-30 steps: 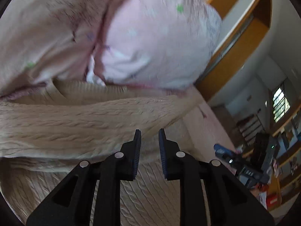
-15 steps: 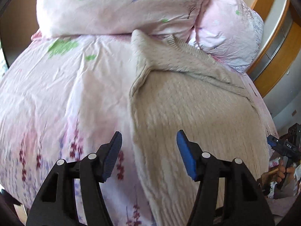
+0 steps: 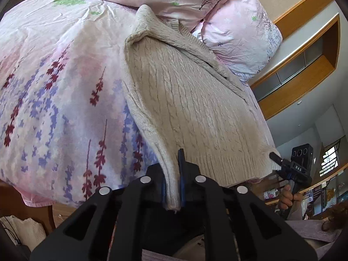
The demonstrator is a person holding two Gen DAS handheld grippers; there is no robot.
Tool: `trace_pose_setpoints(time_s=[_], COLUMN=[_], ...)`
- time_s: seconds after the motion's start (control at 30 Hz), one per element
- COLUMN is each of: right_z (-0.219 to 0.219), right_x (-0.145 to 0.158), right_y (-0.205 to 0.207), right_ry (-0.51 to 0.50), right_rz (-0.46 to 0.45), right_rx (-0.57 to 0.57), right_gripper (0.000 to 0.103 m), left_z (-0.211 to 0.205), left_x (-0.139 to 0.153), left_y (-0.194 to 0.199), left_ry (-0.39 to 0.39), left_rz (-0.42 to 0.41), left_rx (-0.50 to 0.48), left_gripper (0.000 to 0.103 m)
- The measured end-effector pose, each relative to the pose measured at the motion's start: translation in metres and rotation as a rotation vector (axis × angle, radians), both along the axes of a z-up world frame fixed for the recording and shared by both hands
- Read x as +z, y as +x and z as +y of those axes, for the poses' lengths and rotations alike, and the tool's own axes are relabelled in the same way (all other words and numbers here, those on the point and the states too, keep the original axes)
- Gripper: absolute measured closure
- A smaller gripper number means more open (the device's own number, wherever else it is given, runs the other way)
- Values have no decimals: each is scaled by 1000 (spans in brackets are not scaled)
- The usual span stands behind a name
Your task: Fold small clothes
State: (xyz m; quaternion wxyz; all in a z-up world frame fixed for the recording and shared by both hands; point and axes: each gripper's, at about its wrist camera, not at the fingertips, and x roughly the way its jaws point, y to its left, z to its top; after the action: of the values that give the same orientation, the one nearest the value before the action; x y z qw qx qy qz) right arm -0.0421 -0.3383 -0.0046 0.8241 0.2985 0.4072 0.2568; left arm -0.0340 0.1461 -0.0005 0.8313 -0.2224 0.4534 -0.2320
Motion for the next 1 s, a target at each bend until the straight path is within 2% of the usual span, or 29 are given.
trace_pose_setpoints(time_s=[0.1, 0.17, 0.27, 0.33, 0.37, 0.4, 0.43, 0.47, 0.5, 0.53, 0.57, 0.6, 0.63, 0.67, 0.77, 0.9, 0.97, 1.0], right_z=[-7, -15, -25, -33, -35, -36, -34, -33, -31, -31, -31, -33, -36, -40, -50, -47, -45, -44], right_x=[34, 55, 77, 76, 69, 60, 50, 40, 31, 27, 26, 27, 28, 29, 30, 30, 28, 28], right_y=[35, 70, 135, 184, 209, 232, 250, 260, 260, 255, 246, 237, 229, 223, 217, 212, 205, 202], right_ry=[6, 35, 69, 118, 126, 115, 73, 29, 18, 17, -16, -72, -118, -140, -125, -138, -153, -162], right_rz=[-102, -165, -235, -232, -199, -155, -100, -36, -2, -6, -28, -50, -71, -82, -74, -72, -75, -80], right_rx=[-40, -76, -171, -259, -321, -365, -402, -428, -419, -381, -359, -362, -368, -371, -357, -326, -310, -306], right_gripper=[95, 95, 95, 94, 91, 77, 54, 50, 50, 50, 49, 43, 37, 36, 36, 36, 36, 36], left_z=[4, 6, 0, -12, -17, -22, -22, -18, -10, -1, 10, 19, 27, 34, 46, 37, 28, 24], left_x=[33, 59, 91, 101, 101, 98, 91, 83, 75, 69, 67, 66, 63, 58, 33, 8, 0, -3], left_y=[33, 70, 139, 188, 214, 240, 261, 276, 283, 281, 274, 265, 258, 255, 257, 260, 263, 265], left_ry=[12, 10, 25, 51, 71, 98, 105, 94, 69, 38, 19, 30, 57, 56, -32, -92, -130, -129], left_rz=[-102, -176, -265, -296, -292, -273, -229, -158, -89, -57, -69, -95, -110, -100, 12, 86, 87, 93], left_rx=[-9, 16, 99, 159, 194, 227, 257, 284, 305, 314, 311, 314, 317, 305, 242, 187, 189, 183], left_gripper=[96, 96, 96, 96, 94, 89, 84, 79, 71, 65, 59, 41, 35, 35, 35, 37, 44, 61])
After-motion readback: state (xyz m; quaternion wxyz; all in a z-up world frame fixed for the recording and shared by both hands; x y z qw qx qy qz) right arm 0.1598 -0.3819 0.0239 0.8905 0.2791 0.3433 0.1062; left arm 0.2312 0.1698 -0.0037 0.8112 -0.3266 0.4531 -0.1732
